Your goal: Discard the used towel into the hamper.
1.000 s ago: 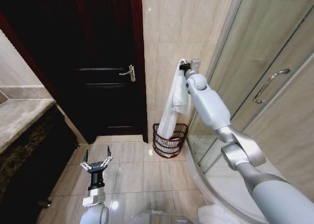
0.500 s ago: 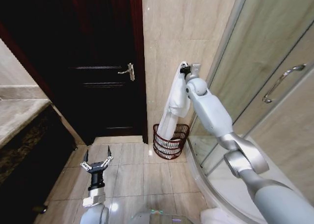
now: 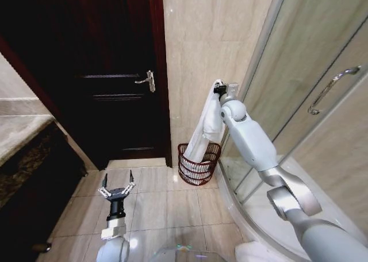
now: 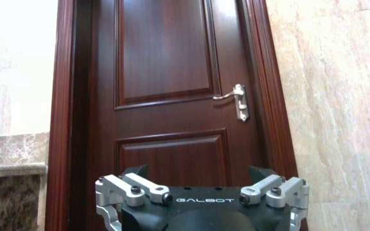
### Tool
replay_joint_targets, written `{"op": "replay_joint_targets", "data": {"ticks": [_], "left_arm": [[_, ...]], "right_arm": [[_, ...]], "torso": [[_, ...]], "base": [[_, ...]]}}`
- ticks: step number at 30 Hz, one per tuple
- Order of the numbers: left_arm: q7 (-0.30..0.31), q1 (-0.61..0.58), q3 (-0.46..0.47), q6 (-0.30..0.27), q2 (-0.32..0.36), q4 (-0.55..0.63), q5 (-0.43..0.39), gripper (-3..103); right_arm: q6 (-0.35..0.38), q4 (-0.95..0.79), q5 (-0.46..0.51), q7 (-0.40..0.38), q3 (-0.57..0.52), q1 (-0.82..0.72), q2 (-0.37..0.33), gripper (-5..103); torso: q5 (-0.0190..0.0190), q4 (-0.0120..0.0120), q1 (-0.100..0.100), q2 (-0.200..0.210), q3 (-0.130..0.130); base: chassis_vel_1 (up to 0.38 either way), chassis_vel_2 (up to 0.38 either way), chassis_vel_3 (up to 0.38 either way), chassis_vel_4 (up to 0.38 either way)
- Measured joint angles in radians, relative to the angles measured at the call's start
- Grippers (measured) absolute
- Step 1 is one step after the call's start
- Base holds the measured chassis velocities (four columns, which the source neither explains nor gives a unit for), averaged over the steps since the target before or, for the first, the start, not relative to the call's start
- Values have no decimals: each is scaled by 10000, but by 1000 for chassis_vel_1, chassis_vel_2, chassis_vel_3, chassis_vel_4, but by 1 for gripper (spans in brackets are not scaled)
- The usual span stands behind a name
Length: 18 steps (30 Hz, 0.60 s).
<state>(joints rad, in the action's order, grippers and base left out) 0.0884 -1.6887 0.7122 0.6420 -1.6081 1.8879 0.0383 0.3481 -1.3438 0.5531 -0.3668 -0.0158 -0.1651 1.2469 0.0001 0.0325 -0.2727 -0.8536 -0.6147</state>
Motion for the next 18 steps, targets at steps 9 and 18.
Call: {"op": "replay_joint_targets", "data": {"ticks": [9,18], "left_arm": [[-75,93,-23,-21,1,-91,141,100],[-89,275,-140,-134,0,-162,284,100]], "right_arm": [[-85,-385,-179,70,-73,-326,-145,2],[-2,-957,-108,-51,-69,-654,-421,2]], "torso": [[0,0,169,387,218],[-1,1,346,801,456]], "base": [[-23,10,7,-22],[-54,31,29,-53]]}}
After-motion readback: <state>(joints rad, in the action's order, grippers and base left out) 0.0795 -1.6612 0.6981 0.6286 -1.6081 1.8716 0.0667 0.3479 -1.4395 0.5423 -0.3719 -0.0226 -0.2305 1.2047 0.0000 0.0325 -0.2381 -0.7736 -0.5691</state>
